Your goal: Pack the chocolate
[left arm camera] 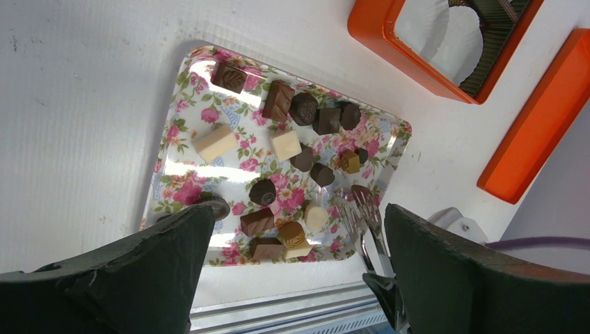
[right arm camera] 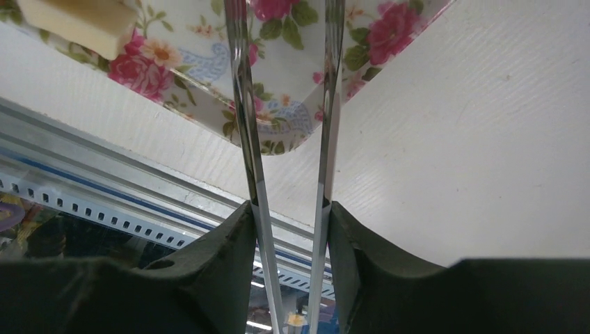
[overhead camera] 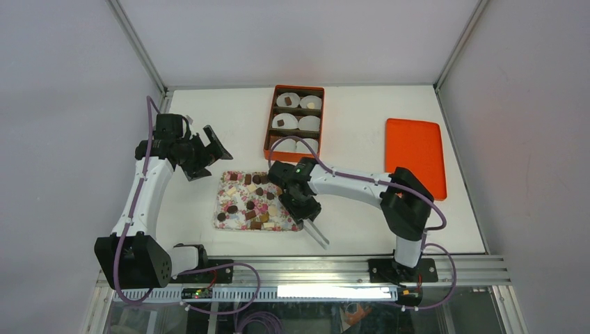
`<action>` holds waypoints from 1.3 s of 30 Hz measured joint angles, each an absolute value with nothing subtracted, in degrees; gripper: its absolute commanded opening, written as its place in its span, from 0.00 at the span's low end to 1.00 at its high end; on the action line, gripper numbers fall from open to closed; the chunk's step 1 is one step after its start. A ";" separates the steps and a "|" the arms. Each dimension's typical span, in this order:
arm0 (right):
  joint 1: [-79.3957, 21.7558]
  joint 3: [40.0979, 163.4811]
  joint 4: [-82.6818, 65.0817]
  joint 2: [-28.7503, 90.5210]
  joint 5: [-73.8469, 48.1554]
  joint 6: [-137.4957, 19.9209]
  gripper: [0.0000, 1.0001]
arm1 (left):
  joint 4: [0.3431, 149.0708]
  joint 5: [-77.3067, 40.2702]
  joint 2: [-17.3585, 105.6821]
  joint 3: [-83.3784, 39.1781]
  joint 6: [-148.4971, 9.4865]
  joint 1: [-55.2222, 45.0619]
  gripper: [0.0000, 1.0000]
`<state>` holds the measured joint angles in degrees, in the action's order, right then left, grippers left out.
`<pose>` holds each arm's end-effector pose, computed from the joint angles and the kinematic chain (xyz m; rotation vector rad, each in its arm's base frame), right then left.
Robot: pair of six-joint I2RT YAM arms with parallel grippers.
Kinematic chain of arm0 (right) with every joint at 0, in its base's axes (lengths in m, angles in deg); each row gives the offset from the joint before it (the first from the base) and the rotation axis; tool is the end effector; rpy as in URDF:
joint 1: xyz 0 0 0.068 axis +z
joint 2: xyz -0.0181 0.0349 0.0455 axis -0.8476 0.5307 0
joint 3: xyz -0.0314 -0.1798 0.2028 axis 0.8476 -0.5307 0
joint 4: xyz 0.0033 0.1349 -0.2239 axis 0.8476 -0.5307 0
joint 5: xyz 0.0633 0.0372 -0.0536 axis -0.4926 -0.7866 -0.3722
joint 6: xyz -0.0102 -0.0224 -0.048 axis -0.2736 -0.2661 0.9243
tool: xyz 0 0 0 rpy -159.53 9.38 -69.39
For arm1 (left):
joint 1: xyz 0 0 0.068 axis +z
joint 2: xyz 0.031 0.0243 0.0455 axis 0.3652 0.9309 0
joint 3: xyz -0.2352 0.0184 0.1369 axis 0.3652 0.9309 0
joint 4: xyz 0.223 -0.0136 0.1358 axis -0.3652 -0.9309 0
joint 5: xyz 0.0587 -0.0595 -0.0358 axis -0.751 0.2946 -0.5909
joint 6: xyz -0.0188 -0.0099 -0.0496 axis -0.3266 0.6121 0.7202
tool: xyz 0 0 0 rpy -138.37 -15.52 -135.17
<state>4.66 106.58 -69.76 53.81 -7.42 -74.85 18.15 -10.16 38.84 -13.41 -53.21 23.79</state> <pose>0.1560 0.3039 0.2175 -1.0567 2.9172 0.1336 0.2329 -0.0006 0.2984 -0.5980 2.5976 -0.5312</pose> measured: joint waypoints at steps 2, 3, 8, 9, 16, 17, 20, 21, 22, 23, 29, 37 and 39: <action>4.55 106.62 -69.59 55.21 -7.42 -74.80 0.42 | 18.15 -10.16 38.84 -13.41 -53.21 23.79 0.99; 4.55 106.64 -69.48 55.76 -7.40 -74.78 0.42 | 18.17 -10.16 38.84 -13.41 -53.21 23.79 0.99; 4.42 108.52 -69.28 59.01 -6.96 -74.15 0.42 | 18.15 -10.18 38.84 -13.41 -53.23 23.79 0.99; 4.36 108.89 -69.24 59.28 -6.94 -74.08 0.42 | 18.15 -10.18 38.84 -13.41 -53.23 23.77 0.99; 3.04 113.14 -68.74 61.72 -6.51 -72.81 0.41 | 18.15 -10.18 38.84 -13.41 -53.23 23.79 0.99; 2.76 113.55 -68.54 62.07 -6.31 -72.59 0.41 | 18.15 -10.18 38.84 -13.41 -53.23 23.79 0.99; 1.95 114.34 -68.41 62.82 -5.52 -71.92 0.41 | 18.15 -10.18 38.84 -13.41 -53.25 23.79 0.99; 1.65 114.47 -68.39 62.95 -5.37 -71.70 0.41 | 18.15 -10.18 38.84 -13.41 -53.25 23.79 0.99; 1.34 114.60 -68.41 63.01 -5.19 -71.46 0.41 | 18.15 -10.18 38.84 -13.41 -53.25 23.81 0.99; 1.06 114.69 -68.39 63.03 -5.02 -71.26 0.42 | 18.15 -10.16 38.84 -13.41 -53.25 23.92 0.99; 0.18 116.30 -68.52 64.32 -4.56 -70.15 0.43 | 18.15 -10.18 38.84 -13.41 -53.25 24.47 0.99; 0.03 117.90 -68.76 66.49 -4.45 -69.08 0.40 | 18.15 -10.16 38.84 -13.41 -53.25 24.49 0.99; -0.08 118.53 -68.74 66.68 -4.43 -68.79 0.37 | 18.15 -10.16 38.88 -13.41 -53.25 24.49 0.99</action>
